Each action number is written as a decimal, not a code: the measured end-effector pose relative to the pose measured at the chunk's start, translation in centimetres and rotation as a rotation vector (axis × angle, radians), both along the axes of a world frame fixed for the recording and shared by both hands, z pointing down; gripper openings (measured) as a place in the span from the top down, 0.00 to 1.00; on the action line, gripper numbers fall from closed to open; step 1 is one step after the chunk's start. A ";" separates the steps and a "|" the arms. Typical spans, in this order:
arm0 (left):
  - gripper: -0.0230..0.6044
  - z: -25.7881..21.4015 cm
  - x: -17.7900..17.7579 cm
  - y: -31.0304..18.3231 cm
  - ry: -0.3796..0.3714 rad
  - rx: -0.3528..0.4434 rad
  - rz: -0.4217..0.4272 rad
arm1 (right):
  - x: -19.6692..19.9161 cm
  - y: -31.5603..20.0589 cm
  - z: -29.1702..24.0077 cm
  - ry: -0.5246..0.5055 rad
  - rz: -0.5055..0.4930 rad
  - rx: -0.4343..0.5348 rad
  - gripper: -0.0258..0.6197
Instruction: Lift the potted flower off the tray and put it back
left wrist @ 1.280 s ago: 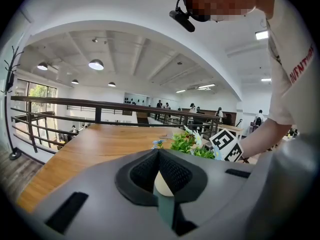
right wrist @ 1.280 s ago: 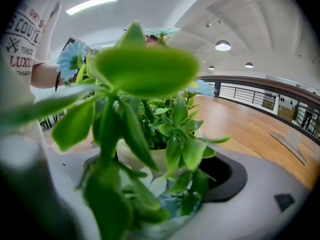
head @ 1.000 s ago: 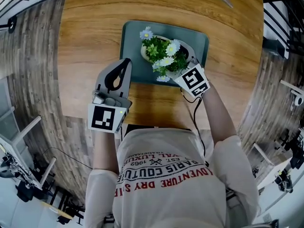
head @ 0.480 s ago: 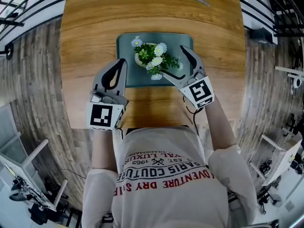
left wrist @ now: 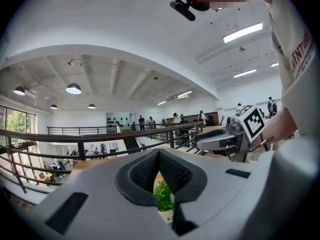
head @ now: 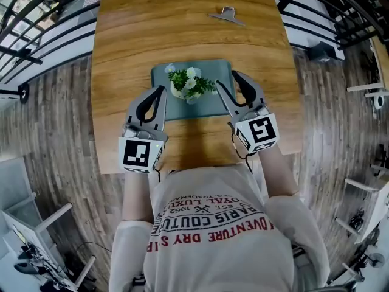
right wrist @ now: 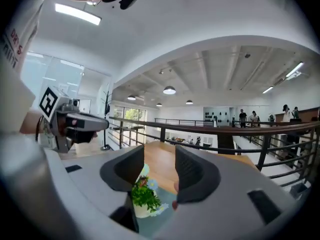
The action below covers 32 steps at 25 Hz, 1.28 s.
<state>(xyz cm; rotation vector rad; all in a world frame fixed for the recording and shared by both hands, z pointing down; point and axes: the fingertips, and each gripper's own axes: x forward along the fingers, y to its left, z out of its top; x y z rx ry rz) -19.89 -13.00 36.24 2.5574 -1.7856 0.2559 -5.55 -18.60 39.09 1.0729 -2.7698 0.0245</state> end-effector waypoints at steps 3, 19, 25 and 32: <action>0.94 -1.3 0.9 1.0 -0.018 0.016 0.006 | 1.0 0.8 -3.1 -0.044 0.038 0.057 0.71; 0.94 -4.6 0.8 3.1 -0.032 0.039 -0.049 | 2.6 2.5 -6.8 -0.023 0.047 0.120 0.92; 0.94 -4.7 0.2 3.4 -0.023 0.029 -0.051 | 2.3 2.8 -7.1 -0.036 0.062 0.132 0.92; 0.94 -5.4 -0.3 3.4 -0.006 0.044 -0.056 | 1.9 3.2 -7.8 -0.035 0.043 0.154 0.92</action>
